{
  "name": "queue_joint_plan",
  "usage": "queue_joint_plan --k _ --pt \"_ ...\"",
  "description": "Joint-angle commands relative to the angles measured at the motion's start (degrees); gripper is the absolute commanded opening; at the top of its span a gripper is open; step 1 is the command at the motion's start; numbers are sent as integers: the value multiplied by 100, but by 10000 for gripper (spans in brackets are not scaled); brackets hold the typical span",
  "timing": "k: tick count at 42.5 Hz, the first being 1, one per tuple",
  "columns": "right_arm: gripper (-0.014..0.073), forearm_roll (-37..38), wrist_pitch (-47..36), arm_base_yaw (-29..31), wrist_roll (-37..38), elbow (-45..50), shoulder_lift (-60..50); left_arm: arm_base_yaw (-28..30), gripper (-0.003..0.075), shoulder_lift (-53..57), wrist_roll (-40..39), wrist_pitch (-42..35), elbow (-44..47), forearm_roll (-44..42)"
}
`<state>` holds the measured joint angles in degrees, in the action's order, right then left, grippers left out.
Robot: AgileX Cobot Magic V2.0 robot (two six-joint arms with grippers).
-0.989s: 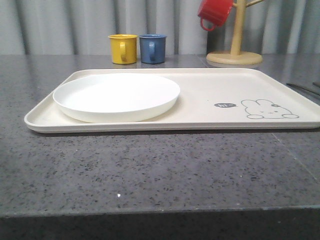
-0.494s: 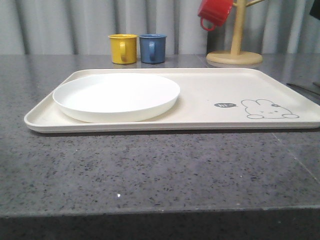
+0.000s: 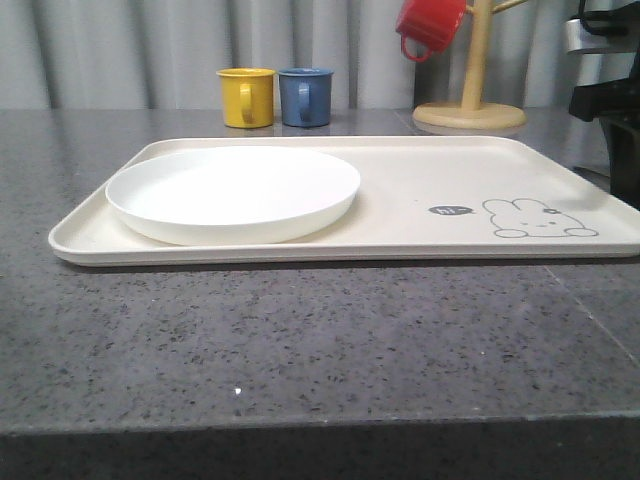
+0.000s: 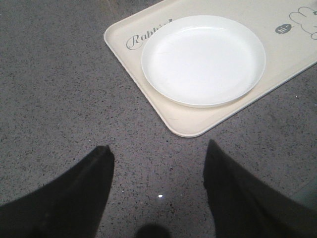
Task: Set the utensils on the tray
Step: 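Grasp the metal fork on the table with the right gripper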
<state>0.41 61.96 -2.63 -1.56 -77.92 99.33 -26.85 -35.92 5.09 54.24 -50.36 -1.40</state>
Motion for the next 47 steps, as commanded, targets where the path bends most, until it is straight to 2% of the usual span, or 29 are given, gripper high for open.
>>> queue_joint_plan --k 1,5,10,20,30,38,47 --pt "229 -41 -33 52 -58 -172 -157 -58 396 -3 -55 -379 -140 0" --pt "79 -41 -59 52 -58 -172 -157 -58 396 -3 -55 -379 -140 0" --pt "7 -41 -52 52 -58 -172 -198 -58 396 -3 -55 -379 -140 0" --pt "6 -267 506 -220 -58 -643 -717 -58 396 -3 -55 -379 -140 0" --pt "8 -436 887 -1341 76 -1509 -645 -58 396 -3 -55 -379 -140 0" --pt "7 -450 698 -1964 1139 -1812 -159 -58 396 -3 -55 -379 -140 0" --pt "7 -530 96 -2029 2410 -1822 401 -58 396 -3 -55 -379 -140 0"
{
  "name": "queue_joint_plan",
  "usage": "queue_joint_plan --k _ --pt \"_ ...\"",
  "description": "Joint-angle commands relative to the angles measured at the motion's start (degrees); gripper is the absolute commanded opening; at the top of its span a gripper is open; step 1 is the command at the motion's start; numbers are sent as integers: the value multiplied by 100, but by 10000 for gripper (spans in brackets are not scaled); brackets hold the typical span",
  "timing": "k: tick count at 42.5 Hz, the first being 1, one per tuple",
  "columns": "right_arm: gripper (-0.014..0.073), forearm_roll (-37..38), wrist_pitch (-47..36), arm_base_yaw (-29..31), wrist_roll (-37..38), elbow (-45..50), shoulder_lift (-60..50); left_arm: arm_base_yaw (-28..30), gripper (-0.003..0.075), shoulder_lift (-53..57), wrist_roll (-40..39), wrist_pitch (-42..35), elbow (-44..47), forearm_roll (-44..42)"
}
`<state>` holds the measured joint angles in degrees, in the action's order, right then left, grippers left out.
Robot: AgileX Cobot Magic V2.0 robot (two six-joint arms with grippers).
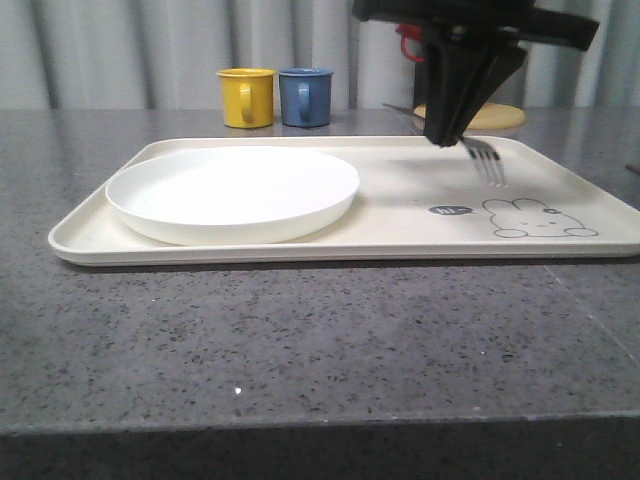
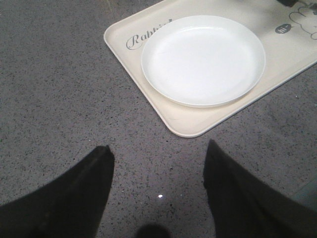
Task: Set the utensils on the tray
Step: 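Grasp the metal fork on the table with the right gripper, then place the fork on the tray beside the plate and release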
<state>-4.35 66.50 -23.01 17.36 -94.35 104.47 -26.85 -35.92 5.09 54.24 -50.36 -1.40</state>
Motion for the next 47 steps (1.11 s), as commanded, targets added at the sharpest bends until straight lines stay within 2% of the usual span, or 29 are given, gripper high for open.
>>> queue_joint_plan --k 1,14,17,22,27,36,47 --pt "7 -70 -431 9 600 -179 -58 -58 396 -3 -55 -379 -140 0" --pt "17 -228 -704 9 664 -179 205 -58 396 -3 -55 -379 -140 0" --pt "74 -228 -704 9 664 -179 205 -58 396 -3 -55 -379 -140 0" --pt "261 -228 -706 9 664 -179 205 -58 396 -3 -55 -379 -140 0" --pt "349 -223 -776 9 664 -179 205 -58 395 -3 -55 -379 -140 0" --pt "351 84 -658 9 403 -227 -18 -58 386 -3 -55 -379 -140 0" --pt "351 1663 776 143 -725 -184 -1031 -58 386 -3 -55 -379 -140 0"
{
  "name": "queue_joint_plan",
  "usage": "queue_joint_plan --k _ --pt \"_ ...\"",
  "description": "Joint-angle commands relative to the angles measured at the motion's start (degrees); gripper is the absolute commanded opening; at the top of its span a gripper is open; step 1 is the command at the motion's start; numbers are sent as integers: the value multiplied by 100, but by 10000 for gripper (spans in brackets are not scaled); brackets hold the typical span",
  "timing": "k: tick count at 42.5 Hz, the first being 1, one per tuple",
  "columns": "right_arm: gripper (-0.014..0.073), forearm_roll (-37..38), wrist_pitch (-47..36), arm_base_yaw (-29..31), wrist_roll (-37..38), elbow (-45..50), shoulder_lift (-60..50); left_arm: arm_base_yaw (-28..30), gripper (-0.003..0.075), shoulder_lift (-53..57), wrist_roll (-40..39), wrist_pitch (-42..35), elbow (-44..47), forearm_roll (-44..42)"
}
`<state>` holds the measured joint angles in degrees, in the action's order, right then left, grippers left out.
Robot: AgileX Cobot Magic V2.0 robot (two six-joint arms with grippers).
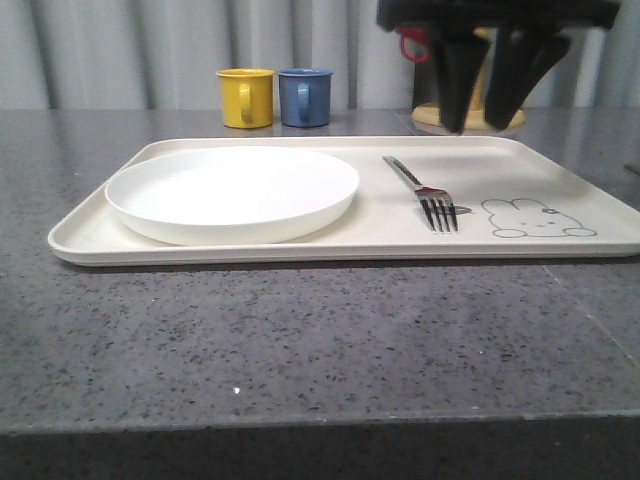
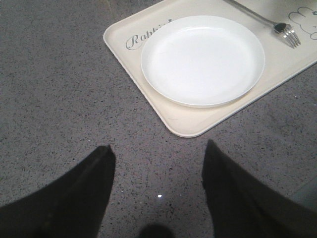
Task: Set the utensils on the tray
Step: 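Place the fork on the tray beside the plate and release, then grasp the metal chopsticks with the right gripper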
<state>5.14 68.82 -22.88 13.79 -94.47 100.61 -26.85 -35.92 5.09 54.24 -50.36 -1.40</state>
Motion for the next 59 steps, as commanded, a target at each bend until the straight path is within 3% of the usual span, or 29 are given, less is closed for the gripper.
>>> queue_joint_plan --k 1,9,19,25,50,59 --pt "351 822 606 184 -408 -141 -741 -58 386 -3 -55 -379 -140 0" --pt "351 862 621 1005 -697 356 -1476 -58 386 -3 -55 -379 -140 0" --pt "351 148 425 2264 -1210 1207 -1642 -58 386 -3 -55 -379 -140 0" --pt "351 -315 138 2666 -1483 1623 -1560 -58 386 -3 -55 -379 -140 0" --pt "355 -431 -260 2765 -1607 1708 -590 -58 386 -3 -55 -379 -140 0" --pt "405 -416 -377 2765 -1607 1708 -476 -58 386 -3 -55 -379 -140 0"
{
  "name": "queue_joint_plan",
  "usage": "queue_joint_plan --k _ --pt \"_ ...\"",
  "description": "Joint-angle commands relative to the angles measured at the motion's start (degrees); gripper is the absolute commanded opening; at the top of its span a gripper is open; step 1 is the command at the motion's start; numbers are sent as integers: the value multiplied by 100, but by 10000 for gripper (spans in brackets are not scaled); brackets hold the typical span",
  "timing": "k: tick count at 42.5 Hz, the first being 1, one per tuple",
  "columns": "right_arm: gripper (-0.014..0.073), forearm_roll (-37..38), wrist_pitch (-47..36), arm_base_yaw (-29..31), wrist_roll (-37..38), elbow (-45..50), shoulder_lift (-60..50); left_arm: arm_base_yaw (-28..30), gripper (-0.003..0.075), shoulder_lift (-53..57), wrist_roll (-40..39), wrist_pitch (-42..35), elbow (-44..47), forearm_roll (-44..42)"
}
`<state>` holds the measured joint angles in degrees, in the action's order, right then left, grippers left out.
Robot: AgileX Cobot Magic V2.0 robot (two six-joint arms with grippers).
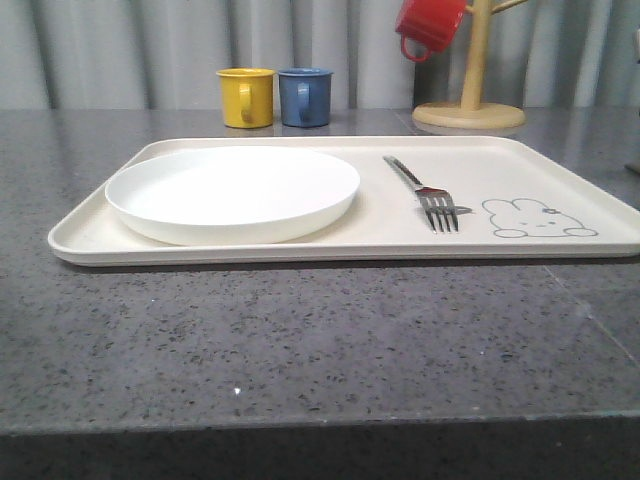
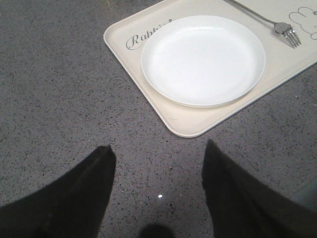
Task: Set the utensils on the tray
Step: 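Grasp the metal chopsticks with the right gripper, then lay the chopsticks on the tray next to the fork and release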
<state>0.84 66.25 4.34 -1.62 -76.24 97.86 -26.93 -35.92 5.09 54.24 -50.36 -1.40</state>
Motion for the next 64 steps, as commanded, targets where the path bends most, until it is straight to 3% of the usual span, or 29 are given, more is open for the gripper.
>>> queue_joint_plan --k 1,7,15,18,28,36,45,64 --pt "404 15 -121 43 -66 -116 -198 -50 386 -3 -55 -379 -140 0" --pt "377 21 -121 43 -66 -116 -191 -50 386 -3 -55 -379 -140 0" --pt "132 21 -121 43 -66 -116 -191 -50 386 -3 -55 -379 -140 0" --pt "86 21 -121 43 -66 -116 -191 -50 386 -3 -55 -379 -140 0" --pt "80 -443 49 -167 -66 -420 -485 -50 386 -3 -55 -379 -140 0" --pt "80 -1139 480 -875 -13 -1053 -620 -50 386 -3 -55 -379 -140 0" --pt "81 -1470 171 -1479 614 -1140 -464 -50 386 -3 -55 -379 -140 0" --pt "81 -1640 -266 -1593 827 -1140 398 -50 386 -3 -55 -379 -140 0"
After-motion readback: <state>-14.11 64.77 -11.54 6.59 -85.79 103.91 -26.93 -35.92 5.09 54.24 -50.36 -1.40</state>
